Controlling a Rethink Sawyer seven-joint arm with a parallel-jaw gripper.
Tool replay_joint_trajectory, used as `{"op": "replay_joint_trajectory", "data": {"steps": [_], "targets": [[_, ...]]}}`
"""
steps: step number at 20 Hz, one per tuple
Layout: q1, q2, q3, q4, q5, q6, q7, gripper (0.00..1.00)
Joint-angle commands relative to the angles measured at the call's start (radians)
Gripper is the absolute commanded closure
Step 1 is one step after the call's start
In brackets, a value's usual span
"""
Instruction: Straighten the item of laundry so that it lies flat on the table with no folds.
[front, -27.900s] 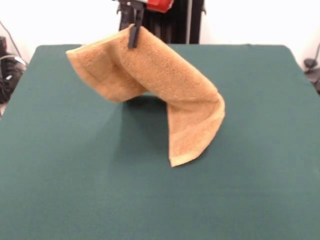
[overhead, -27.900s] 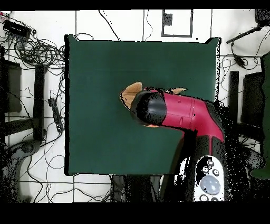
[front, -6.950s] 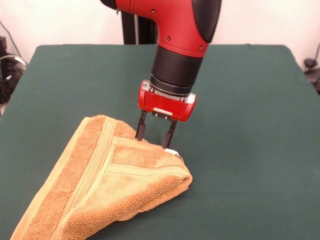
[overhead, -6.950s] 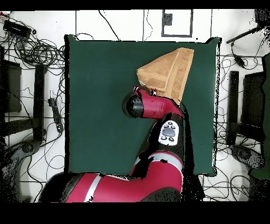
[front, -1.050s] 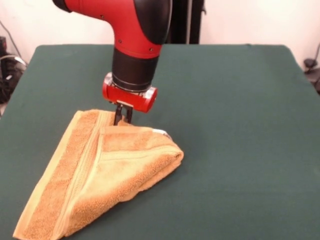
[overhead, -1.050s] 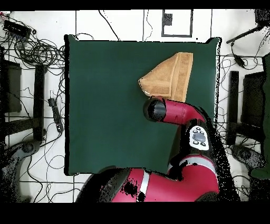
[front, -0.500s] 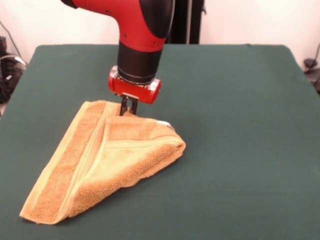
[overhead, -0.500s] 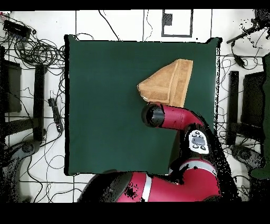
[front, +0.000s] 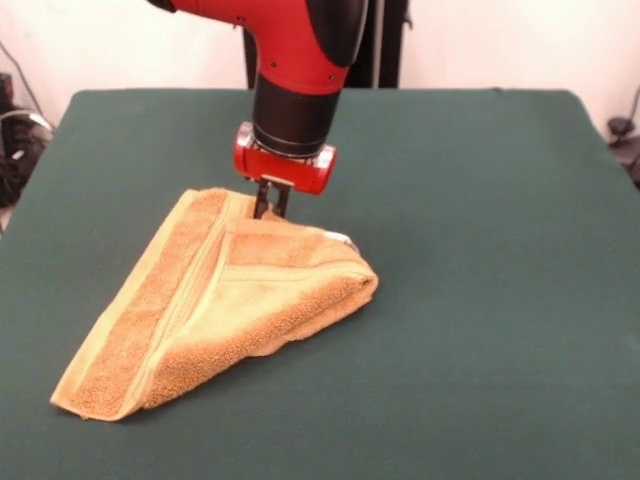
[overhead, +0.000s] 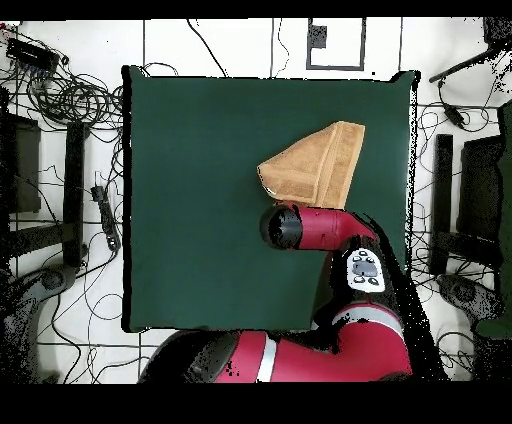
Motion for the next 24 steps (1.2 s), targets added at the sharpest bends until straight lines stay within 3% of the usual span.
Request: {"op": "replay_joint_trajectory", "data": {"steps": [1, 12, 24], "targets": [[0.014, 0.047, 0.07, 0.148, -0.075, -0.022, 0.032, 1.0], [-0.074, 0.018, 0.111, 0.235, -0.142, -0.064, 0.01, 1.0], [-0.114, 0.0, 0.126, 0.273, -0.188, -0.082, 0.028, 1.0]]}}
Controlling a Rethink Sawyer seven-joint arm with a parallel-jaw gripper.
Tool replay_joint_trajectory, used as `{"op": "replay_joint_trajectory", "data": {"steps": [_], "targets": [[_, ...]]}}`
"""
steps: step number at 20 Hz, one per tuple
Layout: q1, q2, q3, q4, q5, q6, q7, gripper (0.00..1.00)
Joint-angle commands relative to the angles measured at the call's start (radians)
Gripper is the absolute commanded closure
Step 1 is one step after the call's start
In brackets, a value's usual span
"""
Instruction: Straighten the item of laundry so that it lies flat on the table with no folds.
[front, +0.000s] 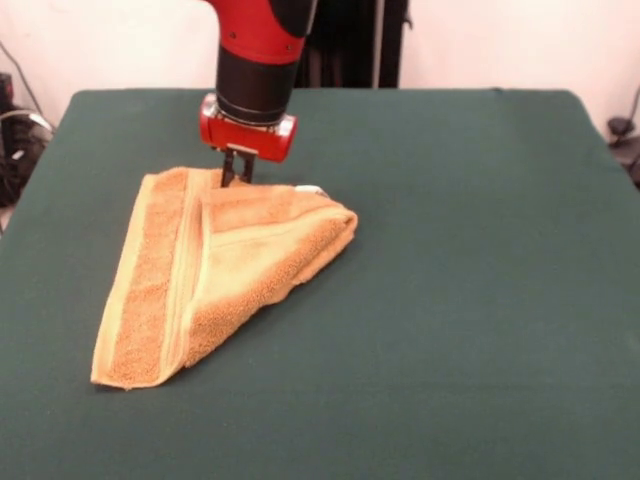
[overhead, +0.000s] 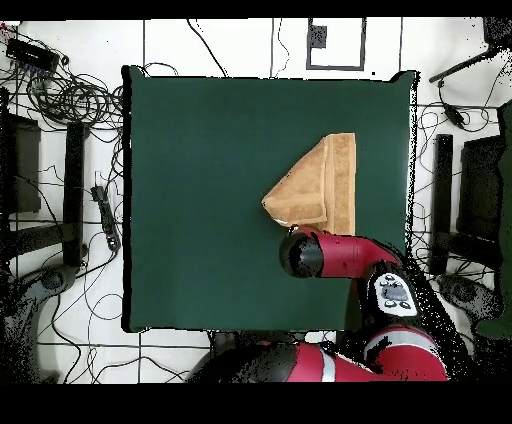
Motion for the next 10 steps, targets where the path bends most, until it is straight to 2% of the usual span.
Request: {"op": "replay_joint_trajectory", "data": {"steps": [1, 10], "targets": [[-0.005, 0.05, 0.104, 0.146, -0.051, 0.005, 0.032, 1.0], [-0.005, 0.037, 0.11, 0.162, -0.042, 0.025, 0.047, 1.0]]}}
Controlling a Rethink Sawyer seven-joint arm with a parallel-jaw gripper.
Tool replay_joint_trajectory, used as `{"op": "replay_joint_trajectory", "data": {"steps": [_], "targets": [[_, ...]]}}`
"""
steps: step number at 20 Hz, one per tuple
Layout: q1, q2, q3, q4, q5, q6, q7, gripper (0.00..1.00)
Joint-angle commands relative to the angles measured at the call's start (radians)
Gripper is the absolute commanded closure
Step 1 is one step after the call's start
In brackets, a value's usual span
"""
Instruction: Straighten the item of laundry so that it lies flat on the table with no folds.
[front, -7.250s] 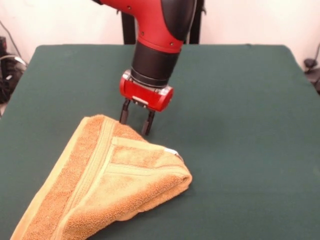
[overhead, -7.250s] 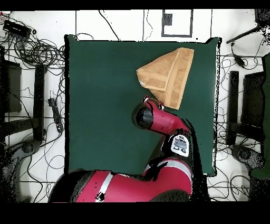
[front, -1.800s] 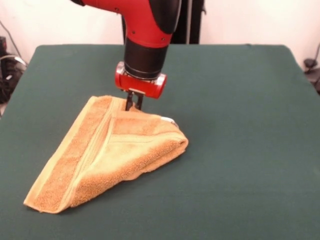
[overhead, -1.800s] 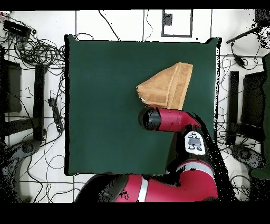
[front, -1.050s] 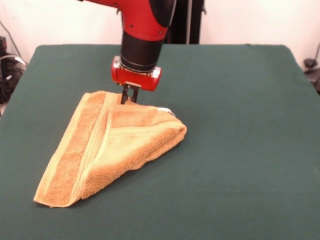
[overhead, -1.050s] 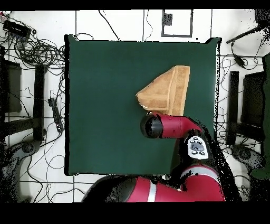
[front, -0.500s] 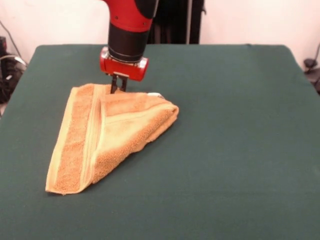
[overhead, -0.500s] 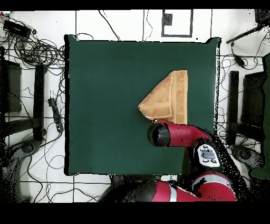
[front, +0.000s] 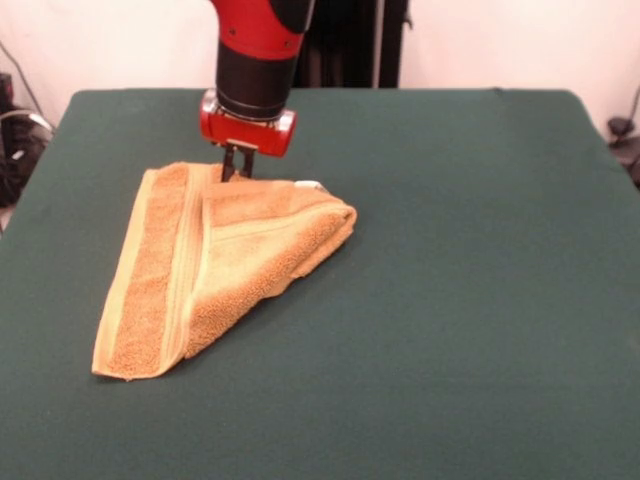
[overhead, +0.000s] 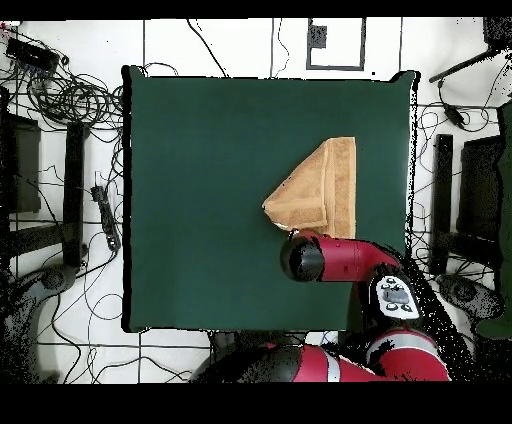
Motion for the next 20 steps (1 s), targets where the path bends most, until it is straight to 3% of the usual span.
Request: {"op": "replay_joint_trajectory", "data": {"steps": [1, 10, 20], "targets": [[0.006, 0.045, 0.101, 0.144, -0.021, 0.019, 0.059, 1.0], [0.071, 0.052, 0.043, 0.123, -0.009, -0.056, 0.131, 1.0], [0.068, 0.052, 0.095, 0.062, 0.016, 0.013, 0.085, 1.0]]}}
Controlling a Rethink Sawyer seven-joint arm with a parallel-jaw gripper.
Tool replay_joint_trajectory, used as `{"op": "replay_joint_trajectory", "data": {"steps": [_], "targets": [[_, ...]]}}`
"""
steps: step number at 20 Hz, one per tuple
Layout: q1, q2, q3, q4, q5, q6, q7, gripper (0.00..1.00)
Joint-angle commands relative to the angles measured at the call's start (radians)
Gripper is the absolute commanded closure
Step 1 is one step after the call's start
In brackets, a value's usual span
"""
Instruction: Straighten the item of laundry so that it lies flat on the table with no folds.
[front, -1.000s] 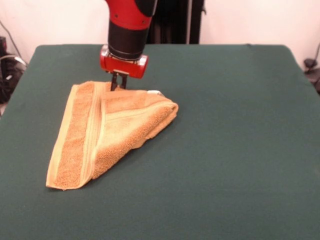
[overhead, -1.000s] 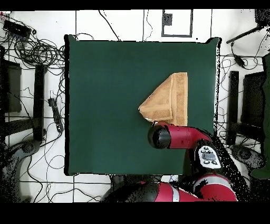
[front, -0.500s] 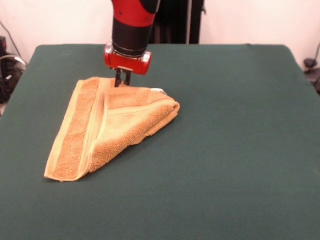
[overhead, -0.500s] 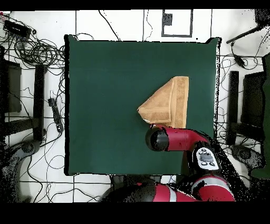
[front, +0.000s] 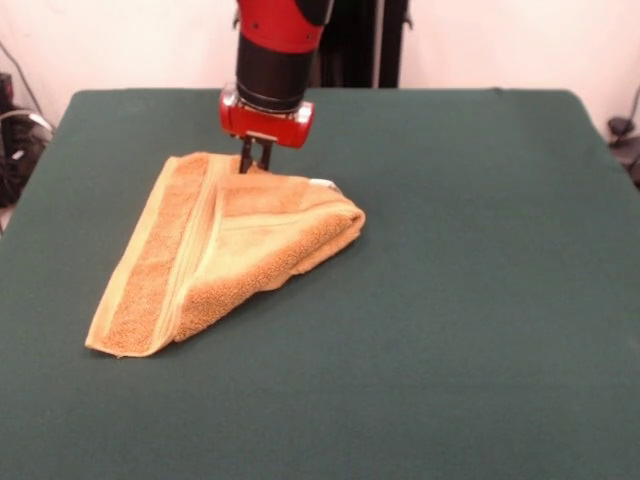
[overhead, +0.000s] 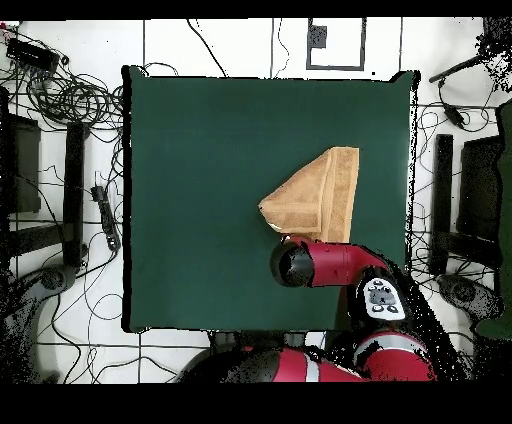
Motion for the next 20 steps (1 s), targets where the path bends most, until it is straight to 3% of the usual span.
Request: {"op": "replay_joint_trajectory", "data": {"steps": [1, 4, 5, 12, 20], "targets": [[0.029, 0.061, 0.111, 0.022, 0.021, 0.028, 0.081, 1.0], [0.023, 0.064, 0.12, 0.01, 0.006, 0.013, 0.064, 1.0], [0.014, 0.066, 0.13, 0.01, 0.011, 0.034, 0.055, 0.0], [-0.008, 0.059, 0.147, 0.033, 0.007, -0.007, 0.067, 0.0], [-0.042, 0.011, 0.183, 0.079, 0.036, 0.043, 0.067, 0.0]]}}
